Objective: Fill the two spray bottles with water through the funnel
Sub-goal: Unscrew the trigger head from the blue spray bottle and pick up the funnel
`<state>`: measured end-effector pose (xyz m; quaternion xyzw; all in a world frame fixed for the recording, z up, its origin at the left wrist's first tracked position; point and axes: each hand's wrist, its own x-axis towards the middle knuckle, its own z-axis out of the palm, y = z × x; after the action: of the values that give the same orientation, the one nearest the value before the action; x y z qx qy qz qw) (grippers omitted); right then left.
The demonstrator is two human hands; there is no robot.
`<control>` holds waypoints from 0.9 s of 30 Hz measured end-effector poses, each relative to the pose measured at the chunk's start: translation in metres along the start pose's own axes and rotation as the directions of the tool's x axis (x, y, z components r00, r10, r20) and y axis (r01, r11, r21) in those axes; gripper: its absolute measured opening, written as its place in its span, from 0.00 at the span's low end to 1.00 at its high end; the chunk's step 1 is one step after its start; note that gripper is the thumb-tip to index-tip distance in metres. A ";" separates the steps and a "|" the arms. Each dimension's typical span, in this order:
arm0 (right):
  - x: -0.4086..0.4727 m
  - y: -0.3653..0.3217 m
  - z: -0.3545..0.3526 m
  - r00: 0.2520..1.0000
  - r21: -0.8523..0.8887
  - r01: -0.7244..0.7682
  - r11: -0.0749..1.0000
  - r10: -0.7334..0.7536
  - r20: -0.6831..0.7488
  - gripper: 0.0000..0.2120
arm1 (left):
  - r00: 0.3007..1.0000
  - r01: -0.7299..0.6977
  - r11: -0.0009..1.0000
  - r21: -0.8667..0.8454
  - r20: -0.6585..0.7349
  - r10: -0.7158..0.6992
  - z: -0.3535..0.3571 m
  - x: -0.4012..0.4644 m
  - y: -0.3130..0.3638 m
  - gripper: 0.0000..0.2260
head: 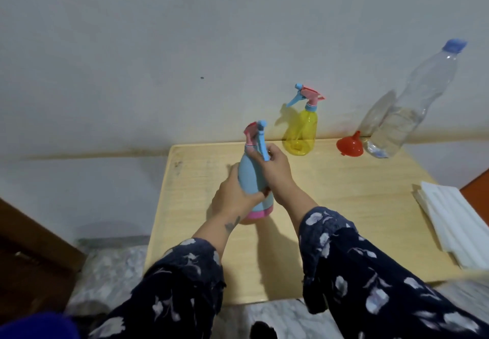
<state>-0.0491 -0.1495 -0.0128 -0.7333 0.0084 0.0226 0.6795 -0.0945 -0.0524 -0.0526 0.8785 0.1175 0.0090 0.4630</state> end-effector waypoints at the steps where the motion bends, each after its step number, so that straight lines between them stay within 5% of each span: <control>1: -0.008 0.001 -0.003 1.000 -0.006 0.001 1.000 -0.001 0.025 0.04 | 1.000 0.000 1.000 0.008 -0.005 0.000 0.000 -0.007 0.000 0.37; 3: -0.024 0.004 -0.007 0.999 -0.003 0.000 1.000 0.000 0.039 0.08 | 1.000 -0.006 0.999 0.046 -0.009 0.006 0.003 -0.019 0.001 0.35; 7: -0.047 0.003 -0.012 0.979 0.065 -0.074 0.995 0.085 -0.185 0.22 | 0.999 -0.032 0.994 0.109 -0.002 0.033 0.012 -0.040 0.008 0.32; 12: -0.064 0.001 -0.035 0.991 0.022 -0.056 0.998 0.058 -0.124 0.09 | 0.999 -0.028 0.993 0.114 -0.026 0.031 0.022 -0.055 0.012 0.37; 19: -0.062 -0.006 -0.058 0.965 -0.091 0.052 0.994 -0.074 -0.252 0.25 | 0.999 -0.039 0.983 0.182 -0.026 0.045 0.043 -0.063 0.023 0.34; 22: -0.056 -0.005 -0.072 0.984 -0.124 0.058 0.991 -0.077 -0.159 0.21 | 0.999 -0.015 0.986 0.167 -0.042 0.023 0.056 -0.064 0.027 0.37; 27: -0.047 0.001 -0.094 0.988 -0.208 0.117 0.971 -0.093 0.124 0.28 | 0.998 0.035 0.989 0.145 -0.064 -0.026 0.077 -0.067 0.024 0.37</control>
<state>-0.0944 -0.2445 -0.0046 -0.7992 -0.0714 0.0289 0.5961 -0.1454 -0.1426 -0.0710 0.9073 0.1457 0.0204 0.3939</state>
